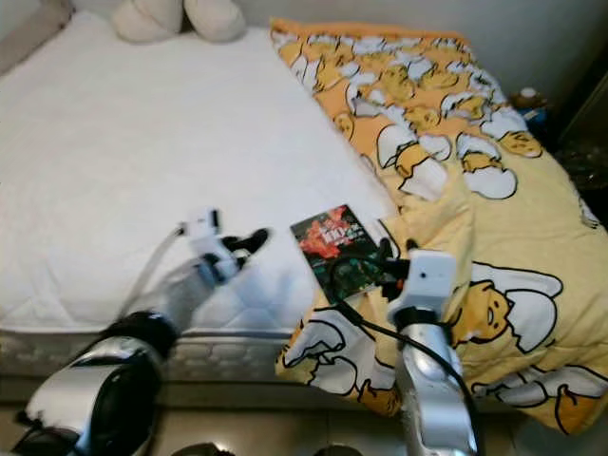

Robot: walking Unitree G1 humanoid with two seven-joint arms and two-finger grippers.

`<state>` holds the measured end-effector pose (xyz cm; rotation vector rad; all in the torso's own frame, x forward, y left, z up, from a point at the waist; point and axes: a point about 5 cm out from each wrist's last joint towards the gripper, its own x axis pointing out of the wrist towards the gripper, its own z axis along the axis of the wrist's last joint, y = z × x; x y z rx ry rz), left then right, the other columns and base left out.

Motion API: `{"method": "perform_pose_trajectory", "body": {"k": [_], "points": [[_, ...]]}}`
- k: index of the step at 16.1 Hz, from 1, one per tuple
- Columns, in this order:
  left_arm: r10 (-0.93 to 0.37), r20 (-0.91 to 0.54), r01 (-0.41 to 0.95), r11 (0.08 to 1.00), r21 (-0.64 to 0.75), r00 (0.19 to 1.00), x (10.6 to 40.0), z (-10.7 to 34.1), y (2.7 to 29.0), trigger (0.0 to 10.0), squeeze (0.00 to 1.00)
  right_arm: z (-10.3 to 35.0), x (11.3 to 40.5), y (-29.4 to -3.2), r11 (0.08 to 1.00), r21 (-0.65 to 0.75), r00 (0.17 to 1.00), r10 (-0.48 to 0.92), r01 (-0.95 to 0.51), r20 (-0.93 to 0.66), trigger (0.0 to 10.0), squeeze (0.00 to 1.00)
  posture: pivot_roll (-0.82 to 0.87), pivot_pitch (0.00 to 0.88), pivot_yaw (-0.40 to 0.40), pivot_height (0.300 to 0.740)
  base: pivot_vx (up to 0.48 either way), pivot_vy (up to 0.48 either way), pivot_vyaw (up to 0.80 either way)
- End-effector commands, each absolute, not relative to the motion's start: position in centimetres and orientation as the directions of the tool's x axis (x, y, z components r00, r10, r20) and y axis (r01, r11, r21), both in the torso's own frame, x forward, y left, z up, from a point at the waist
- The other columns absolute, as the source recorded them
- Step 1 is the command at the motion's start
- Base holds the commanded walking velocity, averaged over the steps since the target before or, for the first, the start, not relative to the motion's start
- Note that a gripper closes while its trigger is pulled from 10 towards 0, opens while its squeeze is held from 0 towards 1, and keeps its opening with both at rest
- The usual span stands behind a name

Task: Clean up the room

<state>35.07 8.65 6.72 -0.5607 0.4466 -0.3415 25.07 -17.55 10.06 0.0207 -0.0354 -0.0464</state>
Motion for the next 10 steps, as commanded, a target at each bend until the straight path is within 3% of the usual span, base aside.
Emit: {"method": "perform_pose_trajectory", "body": {"k": [1,2,4,6,7,8,10], "points": [[-0.449,-0.276,0.216,0.774,-0.595,0.85,35.5,7.5,8.2,10.0,0.0,10.6,24.9,-18.0,0.998,0.005,0.997,-0.056,0.056,0.048,10.0,0.0,-0.19,0.079,0.004,0.74,0.0,0.0,0.0],[-0.509,-0.219,0.338,0.779,-0.528,0.832,35.8,8.6,7.3,10.0,0.0,10.6,24.4,-18.2,0.998,-0.006,0.996,-0.07,0.07,0.049,10.0,0.0,-0.19,0.064,0.024,0.74,0.0,0.0,0.0],[-0.555,-0.172,0.421,0.767,-0.484,0.814,35.8,9.3,6.8,10.0,0.0,10.4,24.2,-18.2,0.996,0.006,0.995,-0.09,0.09,0.042,10.0,0.0,-0.17,0.057,0.038,0.74,0.0,0.0,0.0],[-0.576,-0.16,0.453,0.76,-0.467,0.801,35.7,9.4,6.4,10.0,0.0,10.3,24.1,-18.0,0.995,0.017,0.995,-0.094,0.094,0.036,10.0,0.0,-0.16,0.059,0.051,0.74,0.0,0.0,0.0],[-0.572,-0.204,0.467,0.79,-0.397,0.795,35.2,8.5,6.2,10.0,0.0,10.0,24.1,-17.6,0.996,0.022,0.995,-0.092,0.092,0.027,10.0,0.0,-0.17,0.063,0.058,0.74,0.0,0.0,0.0],[-0.539,-0.234,0.492,0.839,-0.232,0.809,35.1,8.1,6.6,10.0,0.0,10.2,24.1,-17.4,0.995,0.031,0.995,-0.096,0.095,0.031,10.0,0.0,-0.18,0.069,0.064,0.74,0.0,0.0,0.0],[-0.527,-0.247,0.487,0.848,-0.209,0.813,35.1,7.8,7.0,10.0,0.0,10.3,23.9,-17.3,0.995,0.032,0.995,-0.092,0.091,0.032,10.0,0.0,-0.18,0.071,0.067,0.74,0.0,0.0,0.0]]}}
